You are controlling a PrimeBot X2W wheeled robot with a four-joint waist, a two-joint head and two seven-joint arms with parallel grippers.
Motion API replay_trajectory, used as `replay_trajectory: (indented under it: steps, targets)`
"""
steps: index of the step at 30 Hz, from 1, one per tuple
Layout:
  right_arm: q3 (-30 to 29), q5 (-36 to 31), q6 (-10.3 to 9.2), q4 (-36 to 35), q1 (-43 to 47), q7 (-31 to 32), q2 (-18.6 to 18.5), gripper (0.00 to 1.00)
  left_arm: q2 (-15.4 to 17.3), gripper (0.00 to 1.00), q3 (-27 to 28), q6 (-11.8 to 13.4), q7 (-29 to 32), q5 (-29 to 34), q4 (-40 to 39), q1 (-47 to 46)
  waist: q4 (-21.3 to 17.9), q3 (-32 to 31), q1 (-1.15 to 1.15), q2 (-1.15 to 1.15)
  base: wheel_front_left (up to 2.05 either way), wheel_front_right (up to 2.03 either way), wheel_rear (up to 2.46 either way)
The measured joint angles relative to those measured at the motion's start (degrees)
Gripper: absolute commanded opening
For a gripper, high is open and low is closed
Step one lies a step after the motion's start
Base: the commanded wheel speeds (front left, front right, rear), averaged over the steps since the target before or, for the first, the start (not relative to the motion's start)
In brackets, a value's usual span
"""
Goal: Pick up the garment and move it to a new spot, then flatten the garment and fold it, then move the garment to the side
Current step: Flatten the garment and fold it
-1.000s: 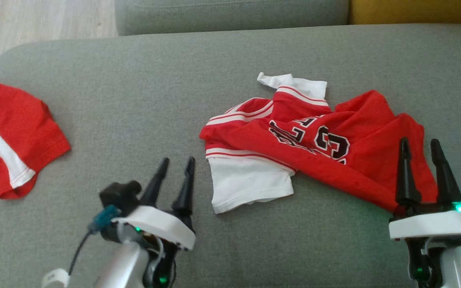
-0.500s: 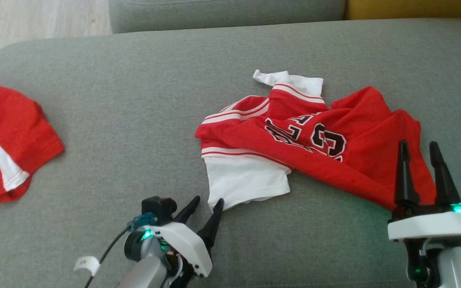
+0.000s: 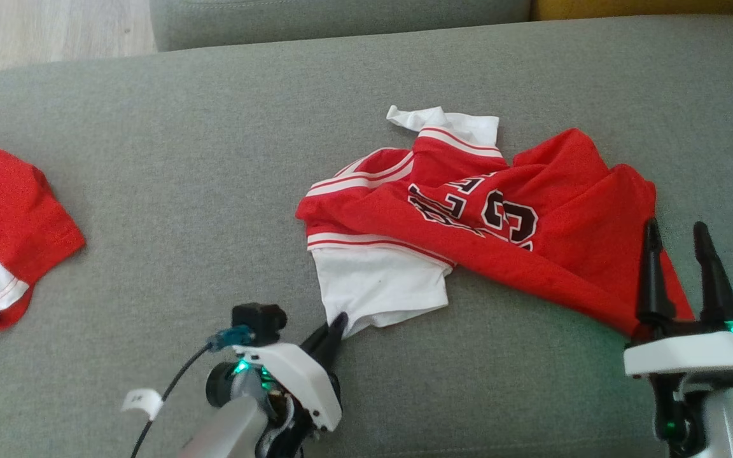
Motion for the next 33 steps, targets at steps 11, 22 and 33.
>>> replay_trajectory:
  steps: [11, 22, 33]
  targets:
    - [-5.98, -0.26, 0.0, 5.48, 1.72, 3.69, 0.05, 1.0, 1.26, 0.0, 9.62, 0.02, -7.55, -3.13, -7.23, -1.96, -0.41, -0.01, 0.0, 0.0, 0.0, 0.0, 0.0]
    - [-5.1, 2.89, 0.0, 12.04, 5.11, 5.68, 0.18, 1.0, 1.27, 0.0, 19.33, -1.13, -7.94, -1.43, -16.81, 0.85, -1.5, 1.21, 0.0, 0.0, 0.0, 0.0, 0.0]
    - [-1.93, 8.93, 0.0, 17.89, 4.78, 8.68, 0.19, 1.0, 0.77, 0.0, 20.51, -1.98, -7.94, -0.09, -16.74, 2.26, -2.01, 0.52, 0.0, 0.0, 0.0, 0.0, 0.0]
